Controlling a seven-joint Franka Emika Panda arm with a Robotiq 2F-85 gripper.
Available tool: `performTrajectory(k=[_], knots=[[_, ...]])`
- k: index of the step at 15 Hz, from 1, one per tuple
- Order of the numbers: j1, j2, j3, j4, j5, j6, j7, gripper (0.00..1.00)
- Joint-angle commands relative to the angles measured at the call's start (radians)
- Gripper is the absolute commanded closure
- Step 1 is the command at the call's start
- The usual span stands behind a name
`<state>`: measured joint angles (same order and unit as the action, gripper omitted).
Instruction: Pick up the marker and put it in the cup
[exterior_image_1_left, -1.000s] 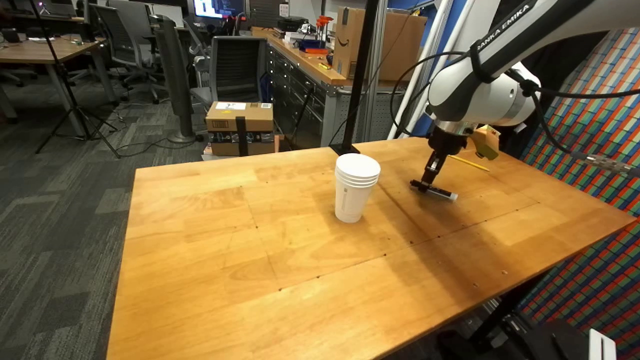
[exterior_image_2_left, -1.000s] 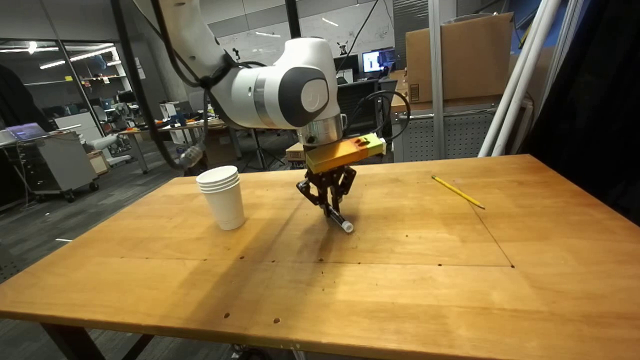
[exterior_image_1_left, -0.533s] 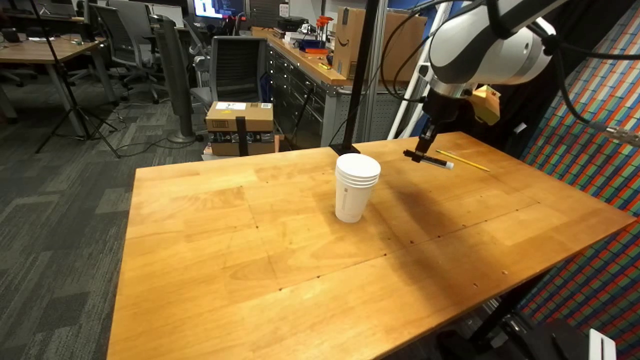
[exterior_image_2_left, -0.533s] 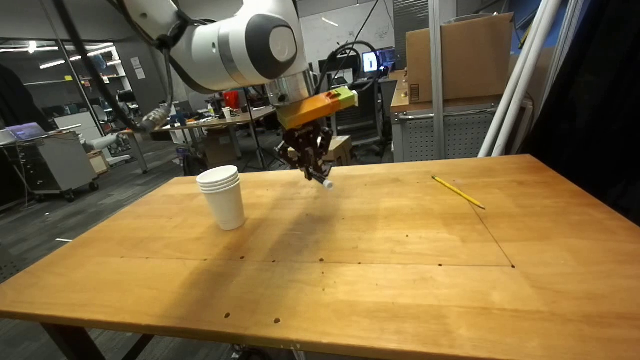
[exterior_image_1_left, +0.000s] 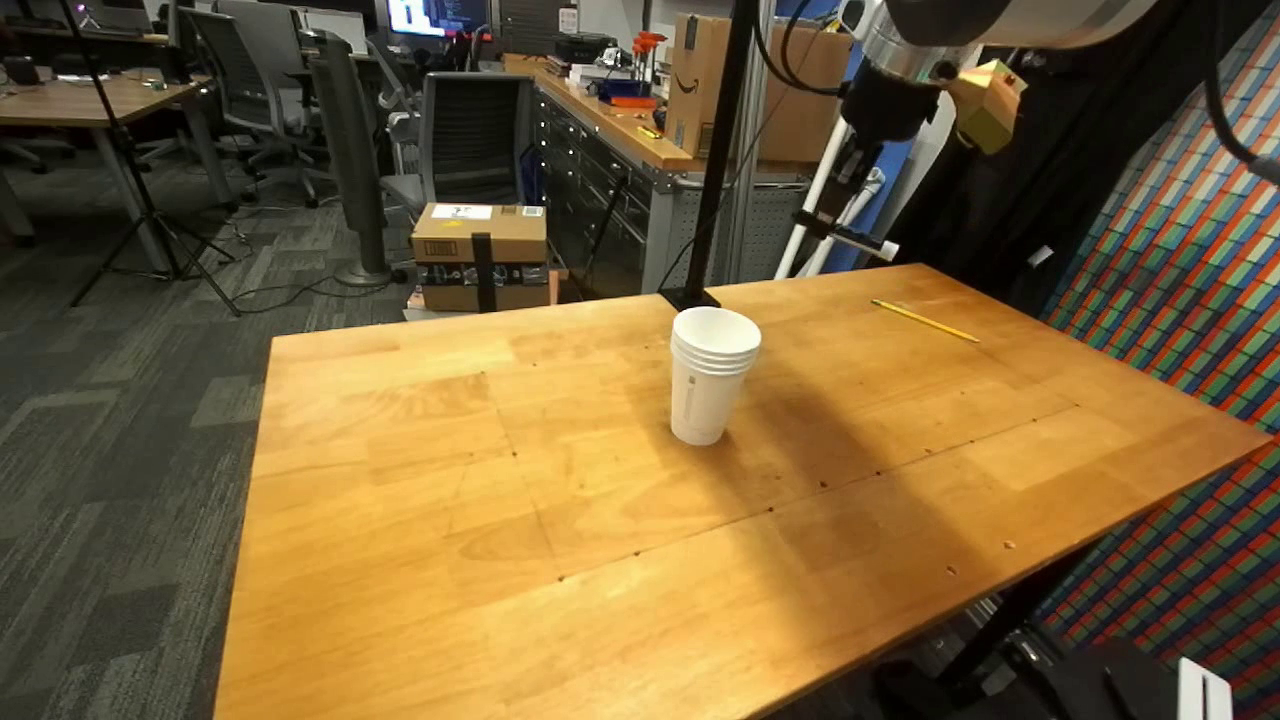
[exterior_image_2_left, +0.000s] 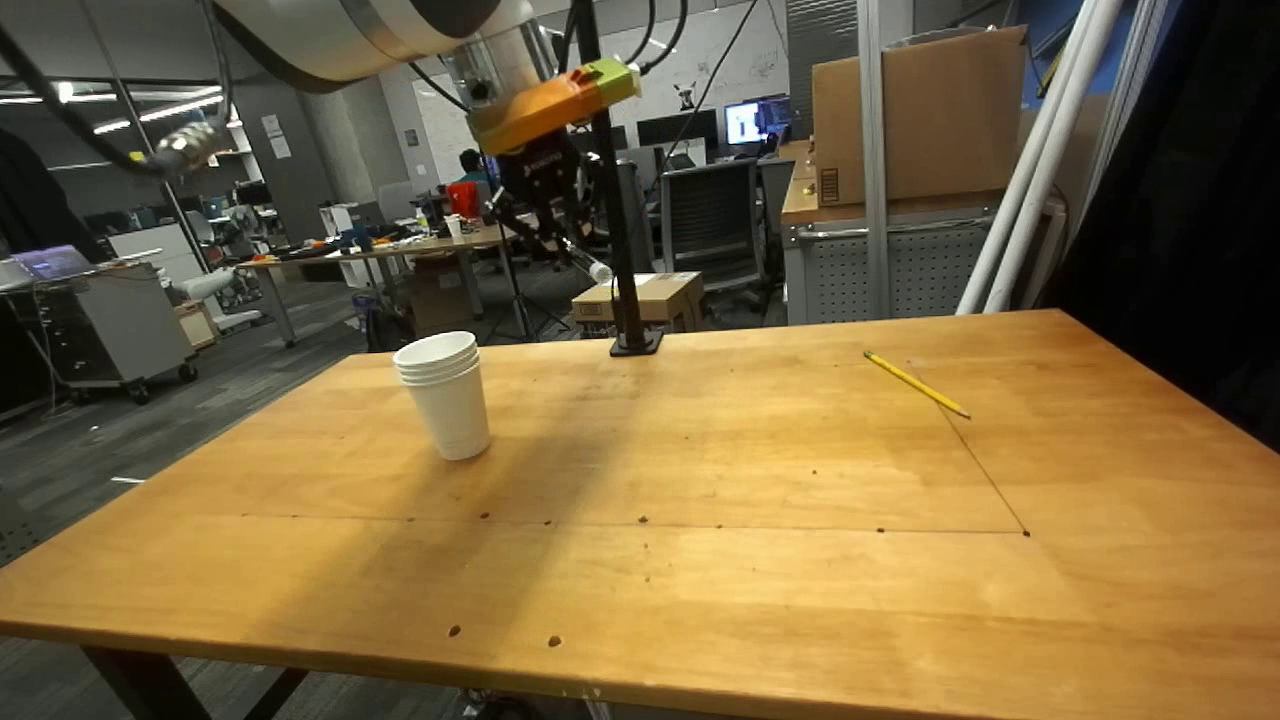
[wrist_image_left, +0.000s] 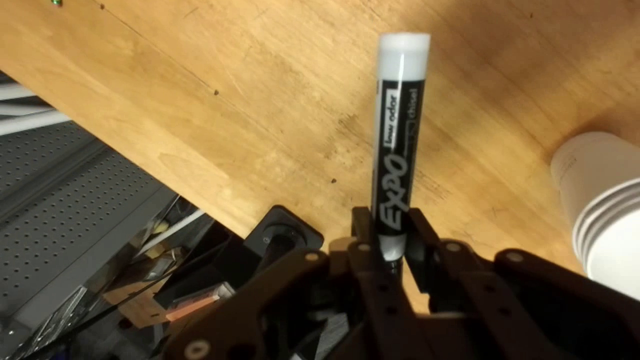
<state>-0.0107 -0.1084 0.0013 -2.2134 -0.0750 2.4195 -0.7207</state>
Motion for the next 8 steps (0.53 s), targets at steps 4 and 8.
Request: performTrajectory(k=[4, 8], knots=[[0.073, -0.107, 0.021, 0.002, 0.034, -0.021, 0.134, 0.95], [0.131, -0.142, 0.024, -0.010, 0.134, 0.006, 0.184, 0.95]])
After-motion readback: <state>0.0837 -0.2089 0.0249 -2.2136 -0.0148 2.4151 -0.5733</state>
